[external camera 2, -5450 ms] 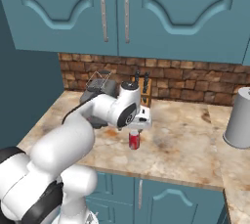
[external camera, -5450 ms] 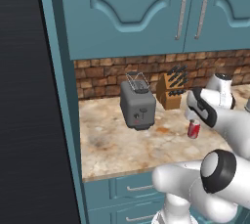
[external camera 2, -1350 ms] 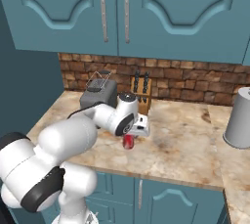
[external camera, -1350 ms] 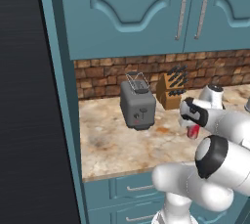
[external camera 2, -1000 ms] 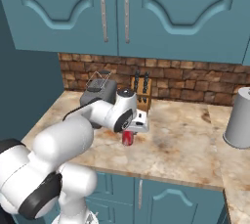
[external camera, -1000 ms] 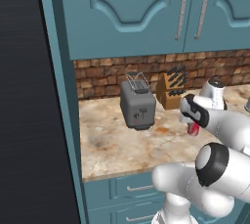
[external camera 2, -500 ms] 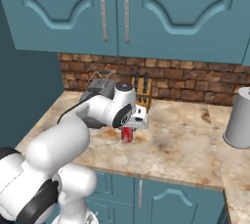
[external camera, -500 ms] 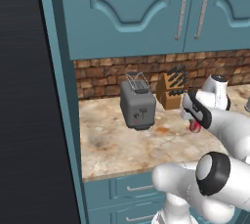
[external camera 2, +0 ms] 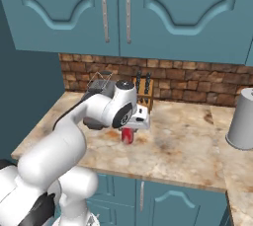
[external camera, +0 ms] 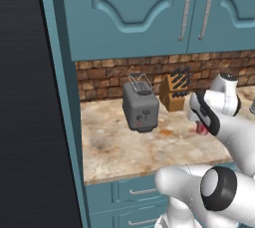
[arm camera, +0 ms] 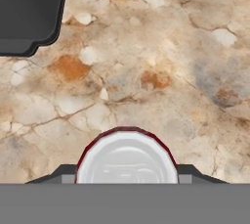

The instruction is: Four empty soda cans are scattered around the kitchen. Gather all the cans and cluster them next to the stove for recycling.

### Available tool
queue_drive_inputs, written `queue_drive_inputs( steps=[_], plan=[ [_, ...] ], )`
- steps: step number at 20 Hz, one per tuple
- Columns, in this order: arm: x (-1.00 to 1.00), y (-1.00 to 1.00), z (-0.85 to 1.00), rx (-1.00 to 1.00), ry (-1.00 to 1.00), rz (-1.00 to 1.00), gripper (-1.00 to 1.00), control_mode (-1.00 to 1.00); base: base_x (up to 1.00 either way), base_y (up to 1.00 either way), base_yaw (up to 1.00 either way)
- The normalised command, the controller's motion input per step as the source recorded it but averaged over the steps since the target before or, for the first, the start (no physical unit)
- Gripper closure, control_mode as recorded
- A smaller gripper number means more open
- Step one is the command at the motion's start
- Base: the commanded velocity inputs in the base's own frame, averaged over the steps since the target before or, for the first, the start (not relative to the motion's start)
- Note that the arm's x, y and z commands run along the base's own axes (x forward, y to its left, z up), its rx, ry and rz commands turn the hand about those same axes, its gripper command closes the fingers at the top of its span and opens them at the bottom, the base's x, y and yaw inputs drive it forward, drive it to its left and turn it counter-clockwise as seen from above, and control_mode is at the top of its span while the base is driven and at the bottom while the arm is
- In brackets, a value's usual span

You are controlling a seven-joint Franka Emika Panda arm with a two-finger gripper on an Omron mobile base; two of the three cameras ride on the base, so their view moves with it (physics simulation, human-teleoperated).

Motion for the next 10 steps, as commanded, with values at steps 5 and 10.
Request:
queue_drive_inputs(
  steps=[5,10],
  plan=[
    [-0.29,0.16,0.01,-0.03,0.0,0.0,1.0,-1.0,0.0,0.0,0.0],
    [-0.28,0.21,0.03,-0.02,0.0,0.0,1.0,-1.0,0.0,0.0,0.0]
  ],
)
